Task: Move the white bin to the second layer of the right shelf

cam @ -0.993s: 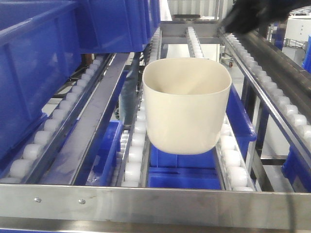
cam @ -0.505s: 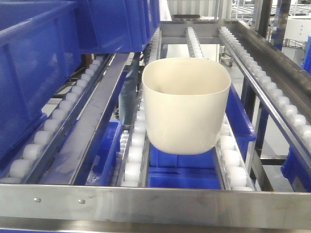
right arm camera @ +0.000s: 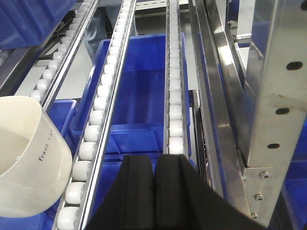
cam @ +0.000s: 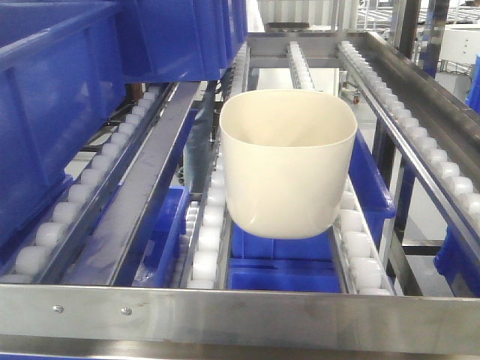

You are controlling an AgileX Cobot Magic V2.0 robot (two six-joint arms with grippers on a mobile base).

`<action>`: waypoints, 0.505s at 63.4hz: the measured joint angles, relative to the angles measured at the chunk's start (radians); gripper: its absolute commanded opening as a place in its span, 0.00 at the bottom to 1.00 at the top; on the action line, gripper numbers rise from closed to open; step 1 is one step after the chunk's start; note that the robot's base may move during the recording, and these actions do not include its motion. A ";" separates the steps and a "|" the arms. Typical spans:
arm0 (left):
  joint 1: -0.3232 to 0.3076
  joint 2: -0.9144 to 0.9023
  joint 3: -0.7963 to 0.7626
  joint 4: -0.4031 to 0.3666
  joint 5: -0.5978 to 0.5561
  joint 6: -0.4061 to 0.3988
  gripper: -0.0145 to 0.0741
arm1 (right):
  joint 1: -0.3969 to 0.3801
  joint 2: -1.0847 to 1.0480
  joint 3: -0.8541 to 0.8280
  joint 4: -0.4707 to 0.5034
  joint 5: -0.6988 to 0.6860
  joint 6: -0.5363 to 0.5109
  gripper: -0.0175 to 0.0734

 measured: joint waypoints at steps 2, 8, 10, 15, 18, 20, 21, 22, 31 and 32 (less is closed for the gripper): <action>0.000 0.000 0.000 0.000 0.000 0.000 0.26 | 0.000 0.000 0.000 0.000 0.000 0.000 0.25; 0.000 0.000 0.000 0.000 0.000 0.000 0.26 | 0.000 0.000 0.000 0.000 0.000 0.000 0.25; 0.000 0.000 0.000 0.000 0.000 0.000 0.26 | 0.000 0.000 0.000 0.000 -0.002 0.000 0.25; 0.000 0.000 0.000 0.000 0.000 0.000 0.26 | 0.000 0.000 0.000 0.000 -0.001 0.000 0.25; 0.000 0.000 0.000 0.000 0.000 0.000 0.26 | 0.000 -0.009 0.000 0.000 -0.001 0.000 0.25; 0.000 0.000 0.000 0.000 0.000 0.000 0.26 | 0.000 -0.027 0.000 0.000 0.002 0.000 0.25; 0.000 0.000 0.000 0.000 0.000 0.000 0.26 | -0.003 -0.042 0.001 0.000 0.008 0.000 0.25; 0.000 0.000 0.000 0.000 0.000 0.000 0.26 | -0.005 -0.053 0.001 0.000 0.011 0.000 0.25; 0.000 0.000 0.000 0.000 0.000 0.000 0.26 | -0.044 -0.217 0.047 0.000 0.028 0.000 0.25; 0.000 0.000 0.000 0.000 0.000 0.000 0.26 | -0.051 -0.242 0.059 0.000 0.028 0.000 0.25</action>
